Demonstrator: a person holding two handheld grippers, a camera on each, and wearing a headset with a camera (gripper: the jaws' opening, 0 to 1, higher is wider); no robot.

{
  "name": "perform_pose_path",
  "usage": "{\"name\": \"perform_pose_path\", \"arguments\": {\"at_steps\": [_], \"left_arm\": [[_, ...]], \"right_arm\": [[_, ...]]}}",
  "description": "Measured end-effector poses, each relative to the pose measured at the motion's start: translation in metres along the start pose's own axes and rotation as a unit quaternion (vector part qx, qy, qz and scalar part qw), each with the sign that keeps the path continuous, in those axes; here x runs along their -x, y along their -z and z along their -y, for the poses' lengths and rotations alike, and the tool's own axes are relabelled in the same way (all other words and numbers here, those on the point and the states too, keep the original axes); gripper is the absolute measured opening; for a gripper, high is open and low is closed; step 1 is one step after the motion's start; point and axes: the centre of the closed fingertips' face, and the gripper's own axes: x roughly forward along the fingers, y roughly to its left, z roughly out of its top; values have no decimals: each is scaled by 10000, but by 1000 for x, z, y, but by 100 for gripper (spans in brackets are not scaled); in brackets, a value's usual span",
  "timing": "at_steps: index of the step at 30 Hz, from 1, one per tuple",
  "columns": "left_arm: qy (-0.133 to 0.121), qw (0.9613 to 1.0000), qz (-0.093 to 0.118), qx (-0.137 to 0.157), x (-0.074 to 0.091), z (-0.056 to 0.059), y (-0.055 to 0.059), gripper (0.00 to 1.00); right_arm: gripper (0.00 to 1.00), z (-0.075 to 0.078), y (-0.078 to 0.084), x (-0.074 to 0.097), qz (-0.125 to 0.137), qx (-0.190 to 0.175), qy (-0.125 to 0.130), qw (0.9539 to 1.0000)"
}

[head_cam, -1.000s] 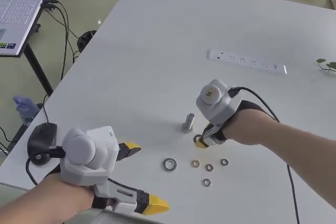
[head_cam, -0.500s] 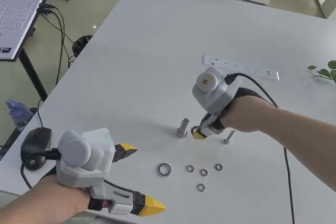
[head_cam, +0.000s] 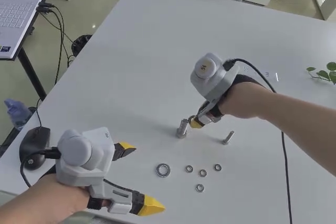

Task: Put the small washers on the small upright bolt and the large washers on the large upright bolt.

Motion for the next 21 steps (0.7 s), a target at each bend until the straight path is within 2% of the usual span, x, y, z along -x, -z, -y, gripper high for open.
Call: {"name": "perform_pose_path", "arguments": {"at_steps": [5,21], "left_arm": [[-9,10000,-8,6,1,-1,2,93],[-7,10000,-49,24,2,-2,4,93]], "right_arm": [[20,3,-6,-3,36,2,15,10000],[21,-4,-13,-17,-14,104,7,9999]]}}
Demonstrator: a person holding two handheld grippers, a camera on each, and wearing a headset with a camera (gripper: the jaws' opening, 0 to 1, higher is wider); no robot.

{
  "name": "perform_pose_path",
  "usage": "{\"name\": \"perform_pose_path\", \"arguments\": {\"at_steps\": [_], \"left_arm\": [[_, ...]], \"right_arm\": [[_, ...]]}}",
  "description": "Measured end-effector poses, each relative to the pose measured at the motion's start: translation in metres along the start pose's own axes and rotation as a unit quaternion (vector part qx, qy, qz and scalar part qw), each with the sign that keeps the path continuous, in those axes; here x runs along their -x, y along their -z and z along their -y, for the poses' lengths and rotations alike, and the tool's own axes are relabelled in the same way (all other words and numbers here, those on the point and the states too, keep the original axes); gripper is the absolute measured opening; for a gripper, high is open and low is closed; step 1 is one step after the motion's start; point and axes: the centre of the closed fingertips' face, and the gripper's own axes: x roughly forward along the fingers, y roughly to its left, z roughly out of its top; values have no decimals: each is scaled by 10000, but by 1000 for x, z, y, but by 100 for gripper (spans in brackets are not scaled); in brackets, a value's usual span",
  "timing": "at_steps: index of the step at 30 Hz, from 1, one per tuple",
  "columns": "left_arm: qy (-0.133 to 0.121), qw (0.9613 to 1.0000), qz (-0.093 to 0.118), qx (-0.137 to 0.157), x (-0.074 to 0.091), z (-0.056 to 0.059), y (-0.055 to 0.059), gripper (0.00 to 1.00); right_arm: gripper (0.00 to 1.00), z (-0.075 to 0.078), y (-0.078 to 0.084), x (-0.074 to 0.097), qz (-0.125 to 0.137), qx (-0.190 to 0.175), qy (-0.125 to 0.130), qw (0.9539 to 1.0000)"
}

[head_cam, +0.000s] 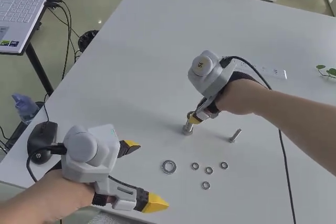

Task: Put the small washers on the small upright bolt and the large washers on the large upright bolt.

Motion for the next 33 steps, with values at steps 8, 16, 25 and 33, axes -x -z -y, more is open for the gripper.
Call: {"name": "perform_pose_path", "arguments": {"at_steps": [8,16,25,33], "left_arm": [[9,10000,-23,8,0,-2,2,92],[11,10000,-31,37,0,-4,3,92],[17,10000,-12,41,0,-5,1,92],[36,10000,-36,66,-1,-6,4,92]], "right_arm": [[21,1,0,-9,-84,64,8,9999],[21,3,2,-11,-144,100,17,9998],[21,1,4,-17,-174,127,7,9998],[21,-2,8,-20,-238,178,-2,9996]]}}
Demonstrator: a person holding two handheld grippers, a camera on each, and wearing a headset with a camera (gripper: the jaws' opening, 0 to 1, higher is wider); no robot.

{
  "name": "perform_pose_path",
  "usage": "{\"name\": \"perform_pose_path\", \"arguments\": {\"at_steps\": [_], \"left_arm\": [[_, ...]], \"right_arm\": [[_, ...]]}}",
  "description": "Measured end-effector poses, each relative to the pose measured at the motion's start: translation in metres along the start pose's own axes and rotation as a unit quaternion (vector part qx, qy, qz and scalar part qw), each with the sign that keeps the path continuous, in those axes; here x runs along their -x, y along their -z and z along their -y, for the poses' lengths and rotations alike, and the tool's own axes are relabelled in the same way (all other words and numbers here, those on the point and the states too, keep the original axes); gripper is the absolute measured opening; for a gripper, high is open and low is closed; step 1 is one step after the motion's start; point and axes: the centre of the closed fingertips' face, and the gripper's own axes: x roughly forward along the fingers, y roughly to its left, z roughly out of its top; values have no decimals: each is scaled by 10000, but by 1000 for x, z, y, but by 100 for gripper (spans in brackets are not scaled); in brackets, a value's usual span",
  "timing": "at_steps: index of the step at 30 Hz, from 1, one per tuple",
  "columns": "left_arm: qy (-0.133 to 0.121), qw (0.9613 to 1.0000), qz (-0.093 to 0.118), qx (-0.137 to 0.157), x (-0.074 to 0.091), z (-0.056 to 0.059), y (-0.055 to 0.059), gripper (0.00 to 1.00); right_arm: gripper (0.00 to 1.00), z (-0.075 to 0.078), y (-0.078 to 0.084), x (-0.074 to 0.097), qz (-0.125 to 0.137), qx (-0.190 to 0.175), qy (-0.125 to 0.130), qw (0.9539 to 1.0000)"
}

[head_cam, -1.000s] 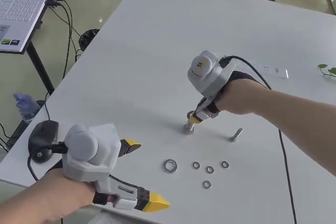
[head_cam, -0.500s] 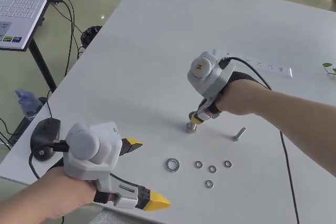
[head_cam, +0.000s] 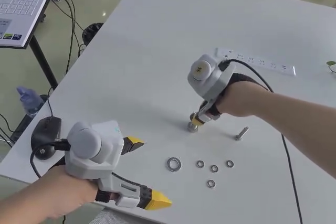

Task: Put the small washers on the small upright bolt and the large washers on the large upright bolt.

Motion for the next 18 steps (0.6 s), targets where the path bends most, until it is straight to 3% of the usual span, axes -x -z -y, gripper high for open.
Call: {"name": "perform_pose_path", "arguments": {"at_steps": [18], "left_arm": [[11,10000,11,34,1,-3,0,92]], "right_arm": [[21,5,2,-21,18,25,-30,10000]]}}
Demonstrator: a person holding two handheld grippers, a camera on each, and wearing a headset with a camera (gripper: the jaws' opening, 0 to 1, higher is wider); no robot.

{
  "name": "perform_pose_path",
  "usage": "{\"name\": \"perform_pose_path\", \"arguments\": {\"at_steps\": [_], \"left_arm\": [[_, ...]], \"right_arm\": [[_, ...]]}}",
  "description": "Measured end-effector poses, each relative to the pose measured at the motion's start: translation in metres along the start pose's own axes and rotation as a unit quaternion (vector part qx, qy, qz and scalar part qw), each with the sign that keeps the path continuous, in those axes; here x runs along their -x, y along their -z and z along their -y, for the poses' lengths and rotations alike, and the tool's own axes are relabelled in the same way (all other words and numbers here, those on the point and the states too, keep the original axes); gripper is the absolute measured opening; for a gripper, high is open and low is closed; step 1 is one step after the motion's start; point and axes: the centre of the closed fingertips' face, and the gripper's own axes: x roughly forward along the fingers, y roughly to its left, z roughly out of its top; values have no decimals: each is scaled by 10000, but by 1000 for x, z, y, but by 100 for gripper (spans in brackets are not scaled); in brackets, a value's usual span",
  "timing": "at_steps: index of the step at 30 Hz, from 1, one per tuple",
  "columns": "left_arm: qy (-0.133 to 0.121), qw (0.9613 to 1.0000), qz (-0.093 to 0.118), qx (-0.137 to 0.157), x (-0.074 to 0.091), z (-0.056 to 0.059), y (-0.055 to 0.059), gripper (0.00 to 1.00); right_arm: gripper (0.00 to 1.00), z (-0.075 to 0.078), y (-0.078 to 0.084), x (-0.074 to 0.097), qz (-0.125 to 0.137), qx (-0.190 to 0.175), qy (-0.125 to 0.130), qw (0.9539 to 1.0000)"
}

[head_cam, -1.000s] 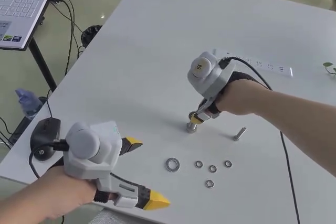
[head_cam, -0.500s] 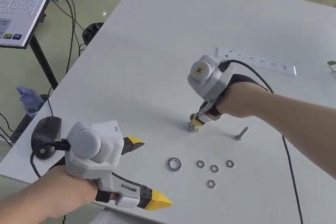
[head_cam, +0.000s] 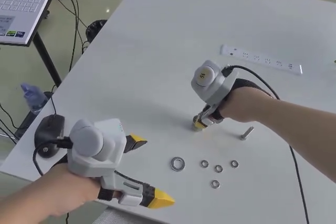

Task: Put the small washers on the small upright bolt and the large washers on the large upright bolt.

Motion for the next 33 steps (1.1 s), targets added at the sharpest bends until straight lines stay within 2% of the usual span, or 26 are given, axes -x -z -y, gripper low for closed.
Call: {"name": "perform_pose_path", "arguments": {"at_steps": [14,19,33], "left_arm": [[30,10000,-42,19,-1,2,4,91],[-3,10000,-3,39,2,1,2,91],[23,10000,-33,6,0,1,2,90]], "right_arm": [[21,3,5,-11,-37,80,61,9999],[21,4,8,-16,-47,24,34,10000],[22,4,8,-16,-67,1,26,10000]]}}
